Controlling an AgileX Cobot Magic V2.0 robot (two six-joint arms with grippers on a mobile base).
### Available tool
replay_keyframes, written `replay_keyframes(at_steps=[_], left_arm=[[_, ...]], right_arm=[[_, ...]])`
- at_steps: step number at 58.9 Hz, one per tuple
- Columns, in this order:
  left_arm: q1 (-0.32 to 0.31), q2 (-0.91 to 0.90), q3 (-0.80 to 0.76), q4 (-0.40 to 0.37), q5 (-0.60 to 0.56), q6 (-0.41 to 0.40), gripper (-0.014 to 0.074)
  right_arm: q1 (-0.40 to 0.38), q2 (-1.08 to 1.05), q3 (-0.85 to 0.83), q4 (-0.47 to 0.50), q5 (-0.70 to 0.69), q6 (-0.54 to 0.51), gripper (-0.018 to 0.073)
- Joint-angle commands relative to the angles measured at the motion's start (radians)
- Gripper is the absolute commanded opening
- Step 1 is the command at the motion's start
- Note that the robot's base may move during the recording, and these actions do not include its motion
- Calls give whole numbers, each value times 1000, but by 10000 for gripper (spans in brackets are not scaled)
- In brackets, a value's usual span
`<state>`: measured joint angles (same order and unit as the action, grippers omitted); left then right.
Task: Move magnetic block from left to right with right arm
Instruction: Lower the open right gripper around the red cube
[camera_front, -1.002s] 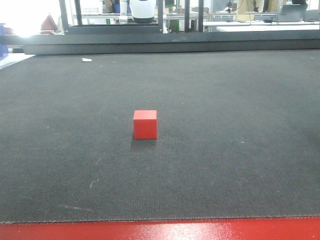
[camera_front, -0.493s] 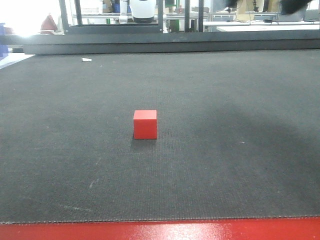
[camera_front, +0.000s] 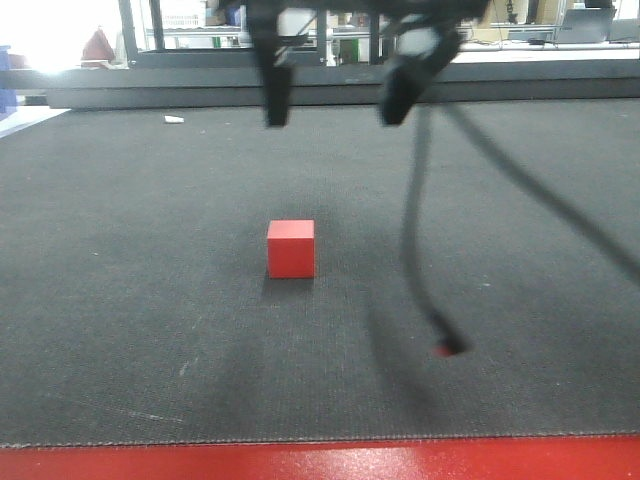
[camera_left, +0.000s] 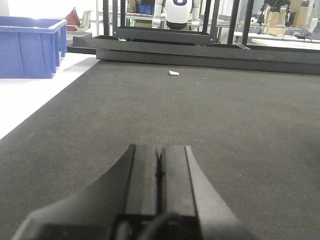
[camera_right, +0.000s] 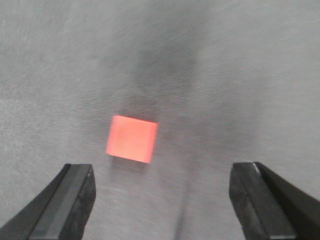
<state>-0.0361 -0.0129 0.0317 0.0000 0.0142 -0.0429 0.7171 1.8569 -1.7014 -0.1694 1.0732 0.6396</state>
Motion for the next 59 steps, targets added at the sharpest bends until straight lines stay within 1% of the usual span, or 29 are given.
replay_keyframes(at_steps=[1,7,19,34,49,53,57,59], left_arm=[[1,-14,10,0,-90,-4,-116],[1,-14,10,0,-90,-4,-116],[1,-14,10,0,-90,-4,-116],[1,-14,10,0,-90,-4,-116],[1,-14,10,0,-90,-4,-116],[1,-14,10,0,-90,-4,-116],[1,-14,10,0,-90,-4,-116],[1,-14,10,0,-90,-4,-116]], right_arm=[[12,10,-100,-44,34,36,643],[20,67,-158,-45,77,76,643],[20,143,-206,-45,77,125,643],[19,199,-206,-10,57,126,643],[17,245,-206,-9,11,126,640],[16,249,-206,-9,6,126,608],[15,250,-206,-9,6,126,538],[15,250,-206,-9,6,126,485]])
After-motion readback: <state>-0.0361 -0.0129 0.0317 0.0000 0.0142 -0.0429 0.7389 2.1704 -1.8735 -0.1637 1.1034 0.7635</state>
